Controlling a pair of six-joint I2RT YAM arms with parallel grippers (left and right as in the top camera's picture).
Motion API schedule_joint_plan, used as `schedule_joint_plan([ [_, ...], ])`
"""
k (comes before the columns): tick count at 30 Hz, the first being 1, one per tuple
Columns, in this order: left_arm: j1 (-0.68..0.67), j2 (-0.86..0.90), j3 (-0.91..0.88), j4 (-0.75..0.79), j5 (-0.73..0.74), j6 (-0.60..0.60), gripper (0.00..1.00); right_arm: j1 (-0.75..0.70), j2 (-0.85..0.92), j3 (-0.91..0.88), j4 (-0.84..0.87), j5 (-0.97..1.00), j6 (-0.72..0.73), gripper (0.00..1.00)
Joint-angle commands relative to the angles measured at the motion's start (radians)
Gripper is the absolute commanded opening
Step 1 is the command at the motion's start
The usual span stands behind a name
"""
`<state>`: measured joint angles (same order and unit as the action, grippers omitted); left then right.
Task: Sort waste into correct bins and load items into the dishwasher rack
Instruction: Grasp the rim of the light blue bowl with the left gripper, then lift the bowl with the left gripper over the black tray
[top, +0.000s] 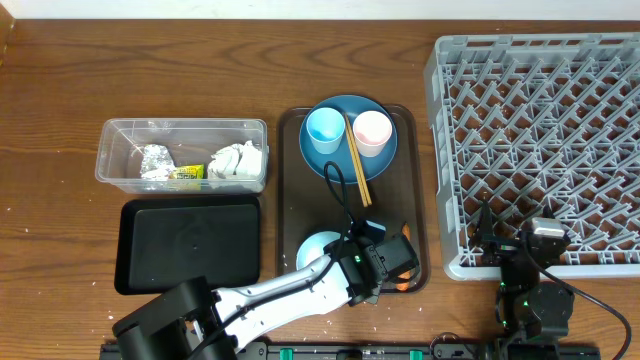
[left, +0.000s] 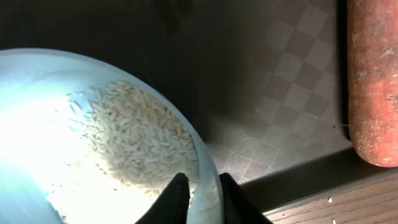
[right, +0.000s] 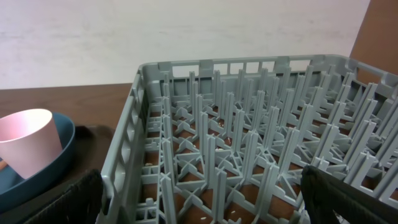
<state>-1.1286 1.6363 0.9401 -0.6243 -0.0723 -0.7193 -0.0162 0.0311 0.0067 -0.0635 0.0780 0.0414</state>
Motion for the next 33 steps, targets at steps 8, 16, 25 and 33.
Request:
schedule_joint_plan([
  [8, -0.001, 0.010, -0.008, -0.006, 0.000, -0.008, 0.06, -0.005, 0.000, -0.001, -0.004, 0.000, 0.003, 0.99],
  [16, 0.017, -0.020, -0.006, -0.028, -0.024, -0.008, 0.06, -0.005, 0.000, -0.001, -0.004, 0.000, 0.003, 0.99],
  [25, 0.077, -0.134, -0.005, -0.052, -0.053, 0.040, 0.06, -0.005, 0.000, -0.001, -0.004, 0.000, 0.003, 0.99],
  [33, 0.086, -0.208, -0.005, -0.141, -0.251, 0.052, 0.06, -0.005, 0.000, -0.001, -0.004, 0.000, 0.003, 0.99],
])
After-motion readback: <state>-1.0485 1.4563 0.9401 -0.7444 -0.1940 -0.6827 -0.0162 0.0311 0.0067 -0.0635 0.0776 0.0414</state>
